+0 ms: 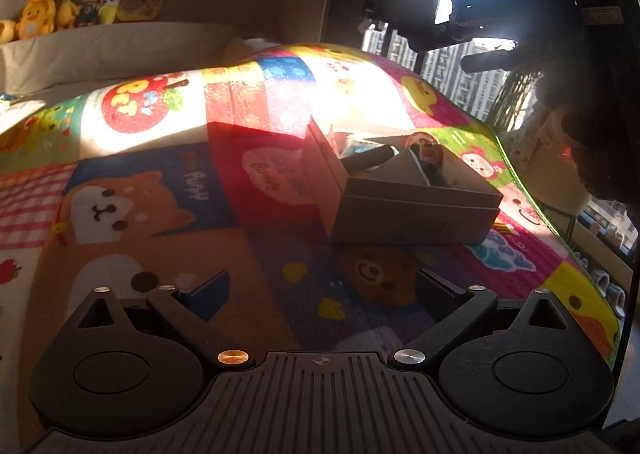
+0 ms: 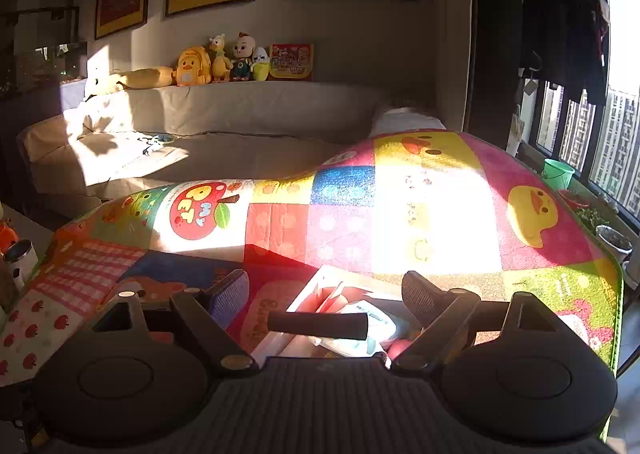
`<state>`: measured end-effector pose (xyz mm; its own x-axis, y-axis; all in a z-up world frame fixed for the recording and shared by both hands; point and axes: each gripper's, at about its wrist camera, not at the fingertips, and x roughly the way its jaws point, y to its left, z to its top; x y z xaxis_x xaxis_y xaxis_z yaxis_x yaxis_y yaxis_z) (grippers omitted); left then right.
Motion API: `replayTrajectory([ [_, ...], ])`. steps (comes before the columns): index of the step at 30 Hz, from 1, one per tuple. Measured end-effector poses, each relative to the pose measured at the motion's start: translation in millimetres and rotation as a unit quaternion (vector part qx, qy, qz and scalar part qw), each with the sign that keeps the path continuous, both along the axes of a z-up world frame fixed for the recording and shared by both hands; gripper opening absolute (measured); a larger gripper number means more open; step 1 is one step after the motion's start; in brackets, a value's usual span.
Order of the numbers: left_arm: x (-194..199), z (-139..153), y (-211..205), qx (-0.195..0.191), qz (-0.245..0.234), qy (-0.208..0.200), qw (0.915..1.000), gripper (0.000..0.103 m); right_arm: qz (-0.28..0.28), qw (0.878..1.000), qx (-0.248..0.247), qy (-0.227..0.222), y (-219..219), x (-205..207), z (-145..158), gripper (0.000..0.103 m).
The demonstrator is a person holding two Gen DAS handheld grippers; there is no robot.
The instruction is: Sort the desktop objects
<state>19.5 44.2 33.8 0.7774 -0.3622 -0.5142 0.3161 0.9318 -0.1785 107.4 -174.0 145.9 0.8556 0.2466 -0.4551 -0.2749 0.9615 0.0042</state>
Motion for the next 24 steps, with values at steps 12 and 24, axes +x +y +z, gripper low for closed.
replayTrajectory([
  [12, -4.2, -11.3, -20.3, 0.033, 0.019, 0.016, 0.9991, 0.103, -0.027, 0.996, 0.03, 0.078, -39.5, -82.3, -82.6, 0.101],
  [24, 3.0, -27.6, -51.2, 0.056, 0.054, 0.022, 0.9967, 0.103, -0.147, 0.978, -0.014, 0.147, -48.9, -85.8, -160.7, 0.103],
])
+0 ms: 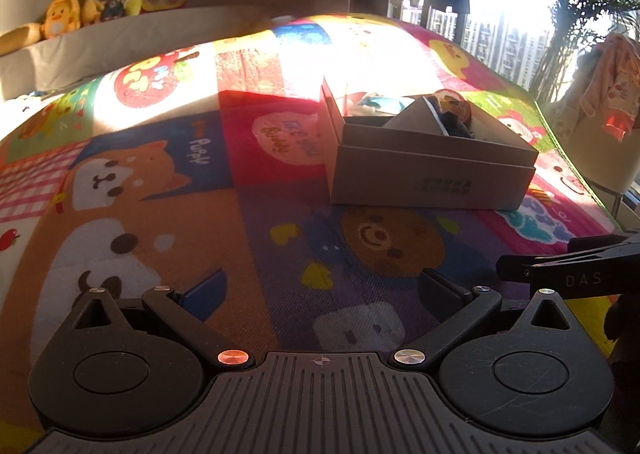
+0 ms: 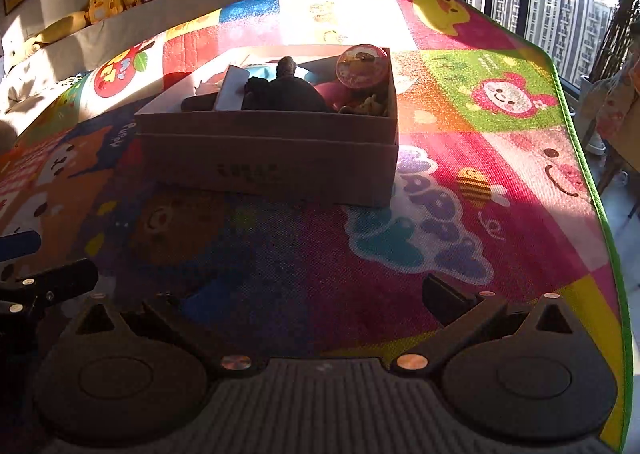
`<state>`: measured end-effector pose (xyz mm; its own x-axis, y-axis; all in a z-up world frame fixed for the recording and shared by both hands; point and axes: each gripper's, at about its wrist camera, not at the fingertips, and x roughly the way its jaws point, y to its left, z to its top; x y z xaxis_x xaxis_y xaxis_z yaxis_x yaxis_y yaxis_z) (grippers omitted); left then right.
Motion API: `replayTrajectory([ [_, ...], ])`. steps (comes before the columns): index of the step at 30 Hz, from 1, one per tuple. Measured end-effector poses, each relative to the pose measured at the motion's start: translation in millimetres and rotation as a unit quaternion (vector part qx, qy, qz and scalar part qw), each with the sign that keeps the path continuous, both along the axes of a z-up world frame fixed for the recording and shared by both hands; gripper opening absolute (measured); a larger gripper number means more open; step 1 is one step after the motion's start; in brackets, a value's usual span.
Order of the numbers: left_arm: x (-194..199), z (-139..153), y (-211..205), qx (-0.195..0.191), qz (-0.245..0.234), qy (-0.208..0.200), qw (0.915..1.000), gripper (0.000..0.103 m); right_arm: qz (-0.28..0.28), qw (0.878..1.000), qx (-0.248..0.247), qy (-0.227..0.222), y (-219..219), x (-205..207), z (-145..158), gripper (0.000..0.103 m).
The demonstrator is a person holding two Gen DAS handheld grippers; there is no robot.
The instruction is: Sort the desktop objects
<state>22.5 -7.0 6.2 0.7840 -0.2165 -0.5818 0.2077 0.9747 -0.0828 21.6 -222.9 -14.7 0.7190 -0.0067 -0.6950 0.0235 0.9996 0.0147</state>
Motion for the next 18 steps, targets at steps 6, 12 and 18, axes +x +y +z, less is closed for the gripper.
replayTrajectory([
  [6, 10.7, -3.7, -16.5, 0.034, -0.013, 0.006, 0.9993, 0.103, 0.012, 1.0, -0.027, -0.009, 4.9, 0.9, -1.0, 0.103],
  [12, 13.9, -10.9, -25.5, 0.057, -0.029, 0.019, 0.9977, 0.103, 0.012, 1.0, -0.007, -0.021, -0.8, 1.9, -2.7, 0.103],
  [18, 14.0, -10.6, -24.9, 0.057, -0.028, 0.02, 0.9978, 0.103, -0.008, 0.999, -0.009, -0.036, 2.4, -3.9, -4.9, 0.103],
])
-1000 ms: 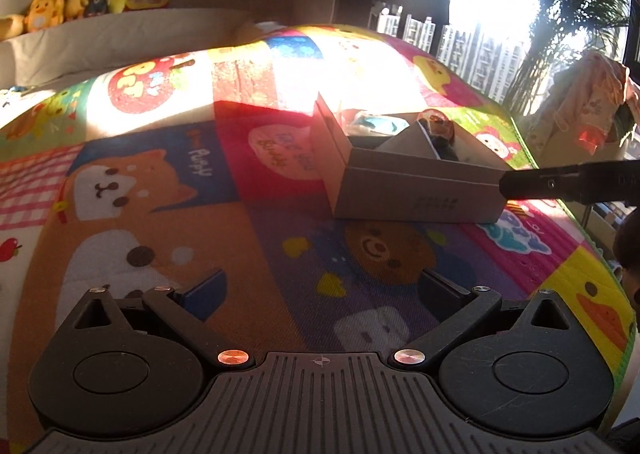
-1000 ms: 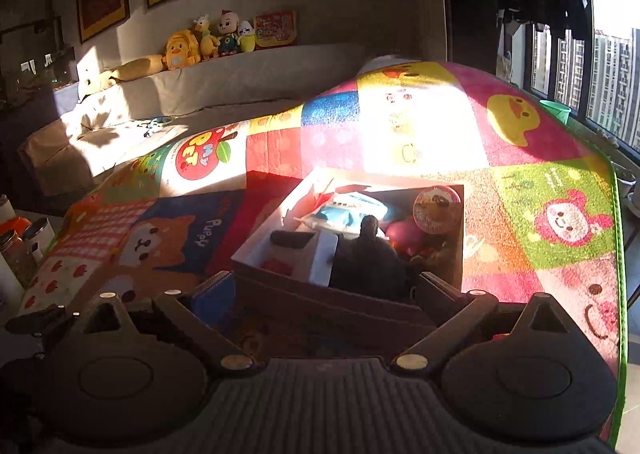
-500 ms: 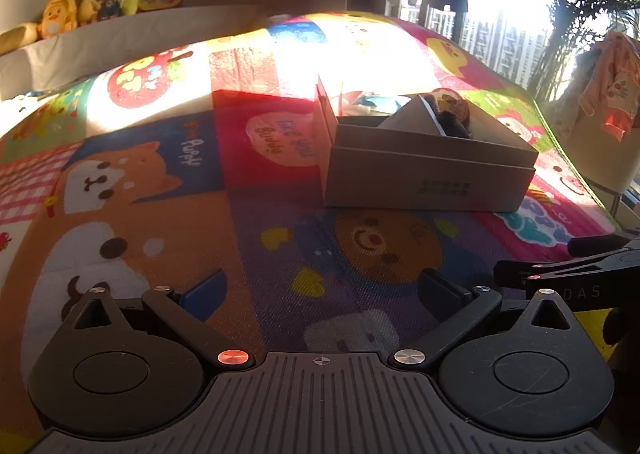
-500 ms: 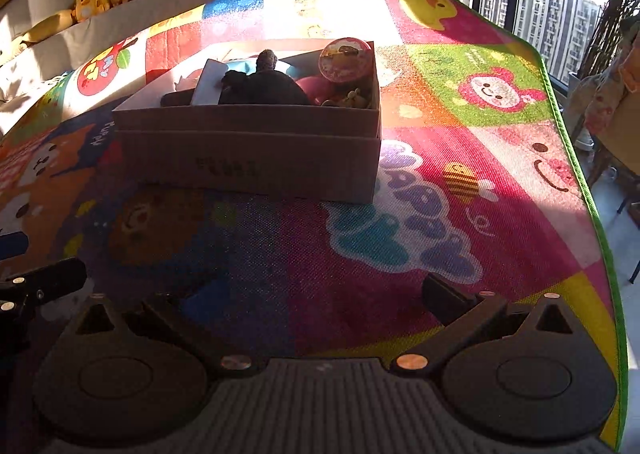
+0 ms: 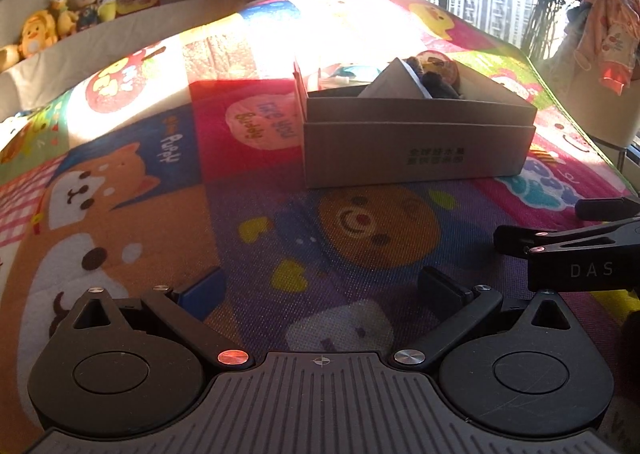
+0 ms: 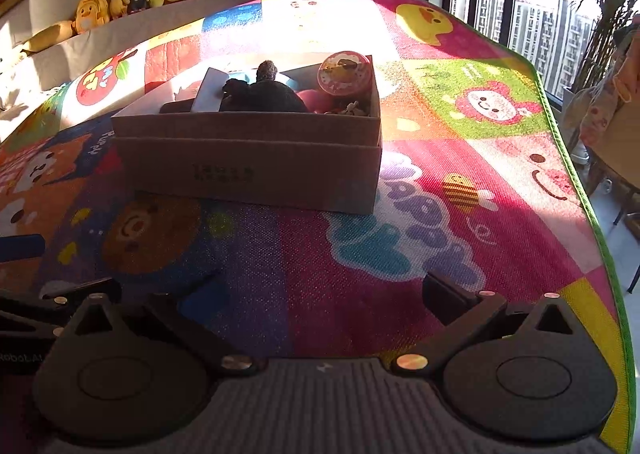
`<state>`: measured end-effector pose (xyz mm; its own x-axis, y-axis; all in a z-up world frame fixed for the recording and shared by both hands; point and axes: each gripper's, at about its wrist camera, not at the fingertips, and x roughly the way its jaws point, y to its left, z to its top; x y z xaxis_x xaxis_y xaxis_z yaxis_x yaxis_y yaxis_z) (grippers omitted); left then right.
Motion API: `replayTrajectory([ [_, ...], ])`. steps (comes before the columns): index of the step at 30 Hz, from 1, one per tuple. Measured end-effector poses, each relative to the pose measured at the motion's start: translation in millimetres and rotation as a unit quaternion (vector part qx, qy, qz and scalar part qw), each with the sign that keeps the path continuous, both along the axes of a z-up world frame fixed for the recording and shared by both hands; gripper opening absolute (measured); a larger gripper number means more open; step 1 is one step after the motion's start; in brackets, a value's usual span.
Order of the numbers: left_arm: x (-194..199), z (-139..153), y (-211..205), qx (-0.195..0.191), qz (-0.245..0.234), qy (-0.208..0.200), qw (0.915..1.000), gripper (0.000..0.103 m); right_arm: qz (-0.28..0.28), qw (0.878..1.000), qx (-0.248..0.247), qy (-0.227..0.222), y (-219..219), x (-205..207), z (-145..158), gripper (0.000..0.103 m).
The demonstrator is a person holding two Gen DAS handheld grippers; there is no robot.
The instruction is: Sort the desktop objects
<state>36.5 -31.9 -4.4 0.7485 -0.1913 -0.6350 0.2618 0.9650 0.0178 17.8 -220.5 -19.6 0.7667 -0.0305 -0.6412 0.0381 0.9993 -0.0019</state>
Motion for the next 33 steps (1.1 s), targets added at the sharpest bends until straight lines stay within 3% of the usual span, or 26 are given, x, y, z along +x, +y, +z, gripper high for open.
replayTrajectory([
  [33, 0.3, 0.0, 0.3, 0.0, 0.0, 0.001, 1.0, 0.103, 0.016, 1.0, 0.002, 0.001, -4.0, 11.7, 0.4, 0.103],
])
